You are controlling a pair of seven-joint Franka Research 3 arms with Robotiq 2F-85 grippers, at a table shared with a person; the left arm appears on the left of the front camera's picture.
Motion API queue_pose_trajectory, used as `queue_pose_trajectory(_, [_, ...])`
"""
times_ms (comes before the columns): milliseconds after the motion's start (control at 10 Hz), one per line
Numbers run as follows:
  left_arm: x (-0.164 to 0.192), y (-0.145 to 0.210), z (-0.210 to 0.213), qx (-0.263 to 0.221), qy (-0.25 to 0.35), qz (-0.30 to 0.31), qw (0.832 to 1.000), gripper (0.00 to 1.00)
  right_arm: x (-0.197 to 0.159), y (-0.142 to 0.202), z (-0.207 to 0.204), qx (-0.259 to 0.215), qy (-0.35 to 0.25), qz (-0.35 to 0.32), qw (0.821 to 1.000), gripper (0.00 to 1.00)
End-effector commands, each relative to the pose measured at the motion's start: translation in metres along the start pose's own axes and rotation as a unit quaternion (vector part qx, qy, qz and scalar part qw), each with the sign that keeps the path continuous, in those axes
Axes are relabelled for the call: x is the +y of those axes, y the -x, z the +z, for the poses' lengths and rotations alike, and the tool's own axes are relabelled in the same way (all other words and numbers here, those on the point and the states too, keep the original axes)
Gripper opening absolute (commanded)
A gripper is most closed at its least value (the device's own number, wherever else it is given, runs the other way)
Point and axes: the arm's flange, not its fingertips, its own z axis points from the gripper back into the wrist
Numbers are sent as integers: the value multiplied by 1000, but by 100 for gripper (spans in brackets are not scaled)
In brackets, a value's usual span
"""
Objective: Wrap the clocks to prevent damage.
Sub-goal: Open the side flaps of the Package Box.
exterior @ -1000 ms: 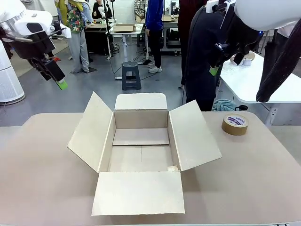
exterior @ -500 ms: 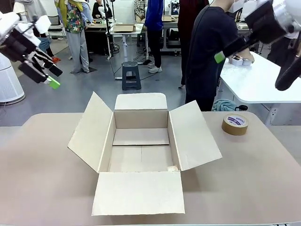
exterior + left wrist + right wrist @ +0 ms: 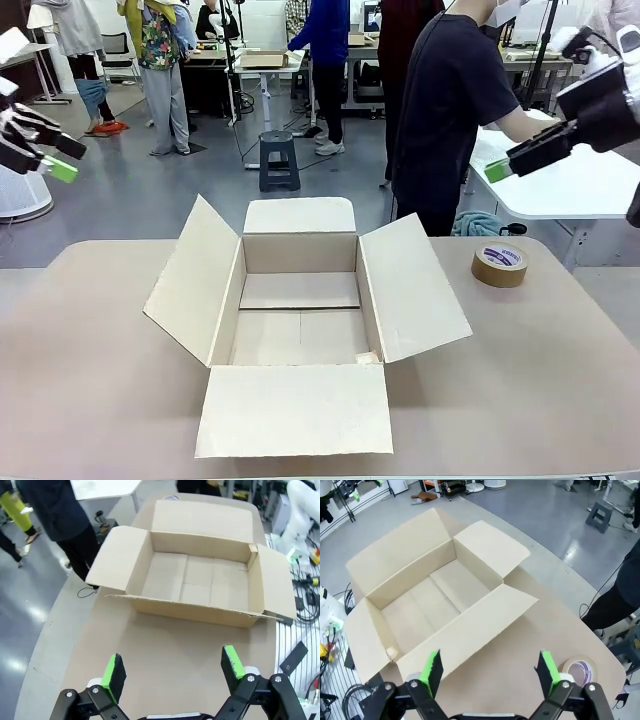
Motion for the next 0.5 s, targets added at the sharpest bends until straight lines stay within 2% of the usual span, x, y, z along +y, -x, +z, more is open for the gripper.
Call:
queue_pose_trajectory(0, [-11,8,7,-19,-18,29,999,100,1,15,21,2,-41,22,999,100])
queue_pose_trajectory(200, [-12,16,16,-16,-25,39,999,100,4,20,42,3,-46,35,998,100])
queue_pose_trajectory(400, [-15,16,15,-13,-28,47,998,100,16,24,66,15,-51,88,995,100])
